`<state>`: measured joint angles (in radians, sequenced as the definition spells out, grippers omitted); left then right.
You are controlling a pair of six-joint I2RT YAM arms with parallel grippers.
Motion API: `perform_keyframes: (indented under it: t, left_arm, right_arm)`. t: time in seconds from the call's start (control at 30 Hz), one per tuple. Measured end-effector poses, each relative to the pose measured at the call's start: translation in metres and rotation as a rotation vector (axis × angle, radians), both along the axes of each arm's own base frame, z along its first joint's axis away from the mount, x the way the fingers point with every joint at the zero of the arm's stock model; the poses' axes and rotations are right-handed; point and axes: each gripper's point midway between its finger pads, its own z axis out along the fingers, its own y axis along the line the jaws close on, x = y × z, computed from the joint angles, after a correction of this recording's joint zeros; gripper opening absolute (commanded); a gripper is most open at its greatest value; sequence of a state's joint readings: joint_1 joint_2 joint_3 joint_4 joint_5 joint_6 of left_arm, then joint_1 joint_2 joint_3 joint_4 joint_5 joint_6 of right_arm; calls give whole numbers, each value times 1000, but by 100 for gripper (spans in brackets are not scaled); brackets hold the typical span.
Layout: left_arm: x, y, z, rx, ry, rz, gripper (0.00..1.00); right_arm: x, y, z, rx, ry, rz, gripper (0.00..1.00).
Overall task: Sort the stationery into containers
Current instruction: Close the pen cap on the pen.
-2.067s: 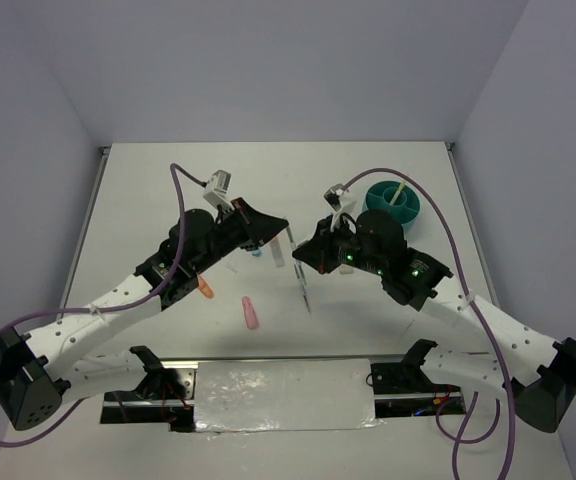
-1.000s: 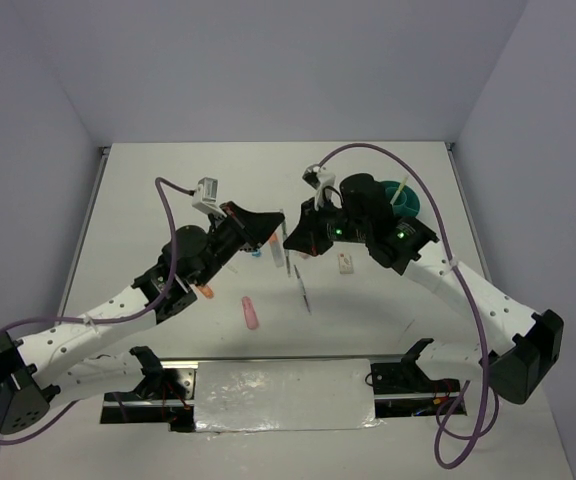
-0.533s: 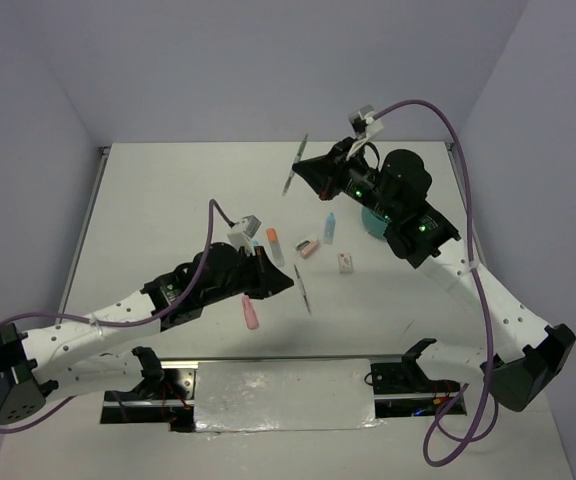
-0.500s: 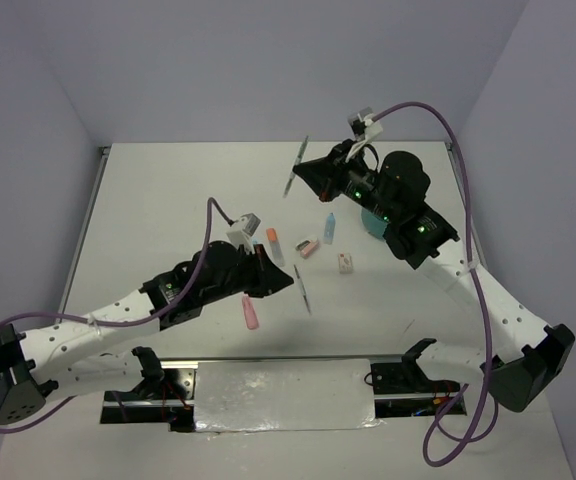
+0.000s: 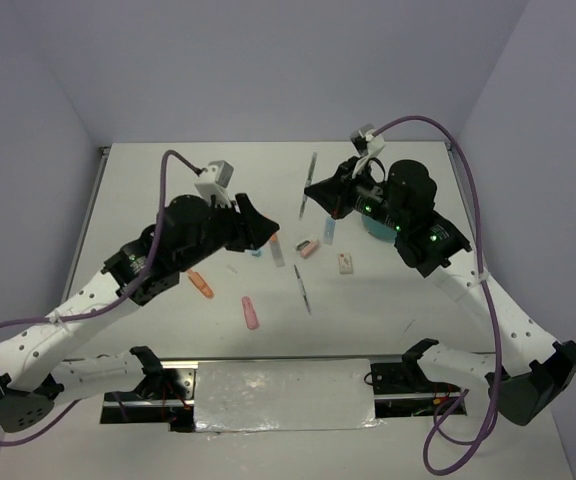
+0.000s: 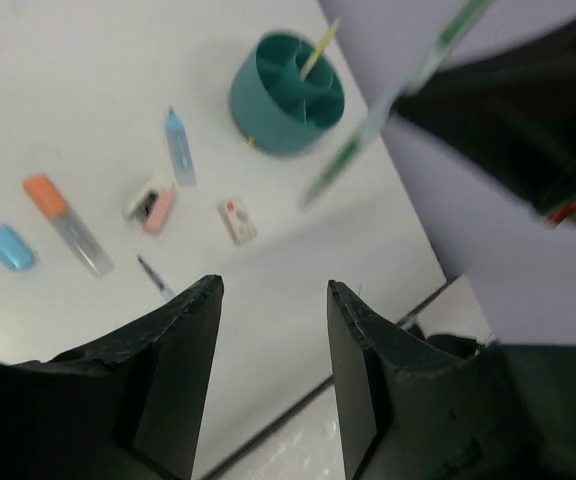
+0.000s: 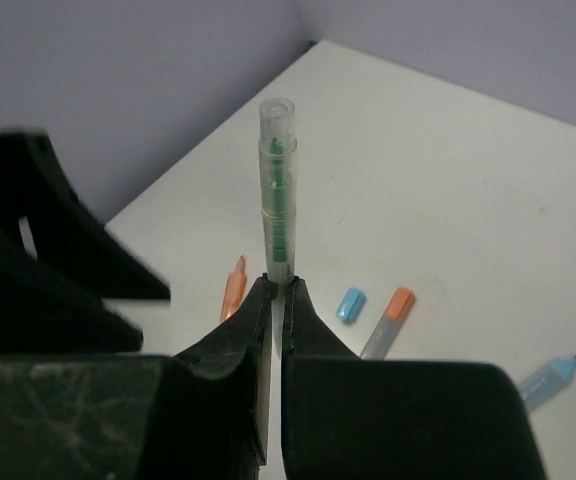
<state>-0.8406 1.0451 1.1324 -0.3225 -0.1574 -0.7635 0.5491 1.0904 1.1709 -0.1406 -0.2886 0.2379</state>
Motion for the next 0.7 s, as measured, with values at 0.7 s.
perform_keyframes:
  t: [0.7]
  left_arm:
    - [30, -53, 80, -299, -153, -507, 55]
  right_arm:
    - [-86, 15, -46, -133, 288, 330, 0]
